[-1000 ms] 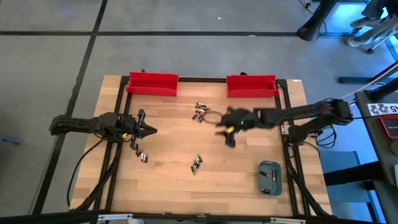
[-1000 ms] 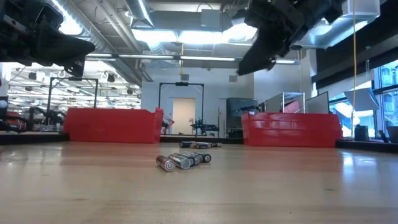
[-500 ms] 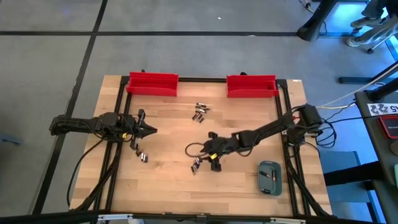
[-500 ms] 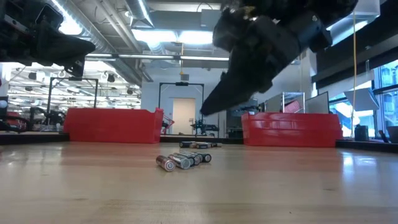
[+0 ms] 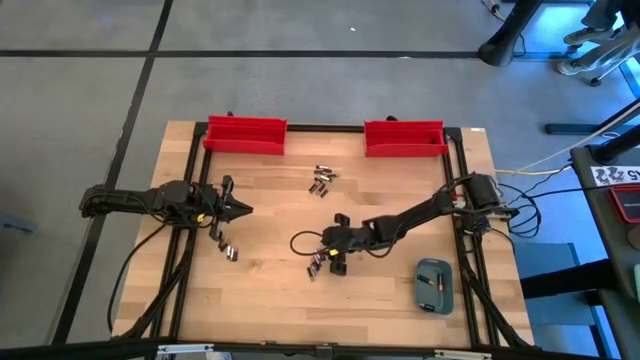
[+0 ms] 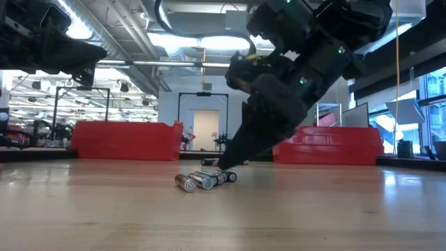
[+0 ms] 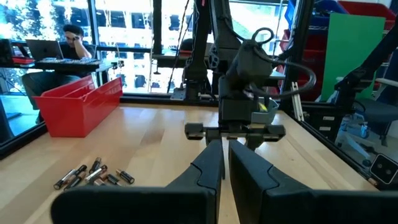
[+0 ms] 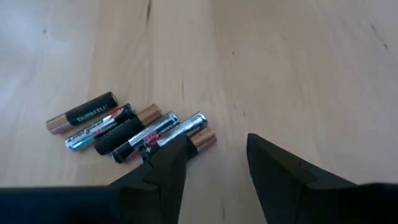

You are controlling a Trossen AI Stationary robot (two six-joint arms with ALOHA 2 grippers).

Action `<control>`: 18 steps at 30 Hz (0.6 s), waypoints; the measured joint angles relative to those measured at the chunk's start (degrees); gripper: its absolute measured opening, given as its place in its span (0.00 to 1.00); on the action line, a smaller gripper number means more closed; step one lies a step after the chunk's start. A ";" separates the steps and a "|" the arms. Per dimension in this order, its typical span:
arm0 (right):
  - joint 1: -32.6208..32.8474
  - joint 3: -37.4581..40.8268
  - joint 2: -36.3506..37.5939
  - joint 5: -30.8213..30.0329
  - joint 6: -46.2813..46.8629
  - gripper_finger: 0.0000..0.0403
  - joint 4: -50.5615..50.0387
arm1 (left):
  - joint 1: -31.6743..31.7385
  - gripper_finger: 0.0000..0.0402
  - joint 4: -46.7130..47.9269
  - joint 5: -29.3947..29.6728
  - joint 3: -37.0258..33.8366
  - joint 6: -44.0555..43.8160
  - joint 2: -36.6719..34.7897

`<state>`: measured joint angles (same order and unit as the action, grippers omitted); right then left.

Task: Sort batteries
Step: Put the small black battery into the right red bin

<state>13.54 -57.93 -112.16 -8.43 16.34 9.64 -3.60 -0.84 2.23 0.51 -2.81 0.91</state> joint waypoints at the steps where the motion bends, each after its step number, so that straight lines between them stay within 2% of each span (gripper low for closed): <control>1: 0.00 -0.09 -0.24 -0.02 -0.02 0.42 0.21 | -0.02 0.05 0.00 0.02 0.00 0.00 0.00; 8: -0.04 -0.17 -0.38 -0.15 -0.04 0.42 -0.77 | 0.00 0.05 0.02 0.02 0.00 0.00 -0.01; 14: -0.07 -5.14 2.53 -3.98 -0.26 0.42 -17.48 | 0.00 0.05 0.04 -0.01 0.00 0.00 0.00; 18: -0.07 -7.88 3.33 -1.97 2.25 0.42 -19.75 | -0.01 0.05 0.04 -0.01 0.00 0.19 -0.02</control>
<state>13.47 -65.81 -108.83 -10.39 18.59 -10.11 -3.61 -0.80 2.22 0.51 -2.62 0.89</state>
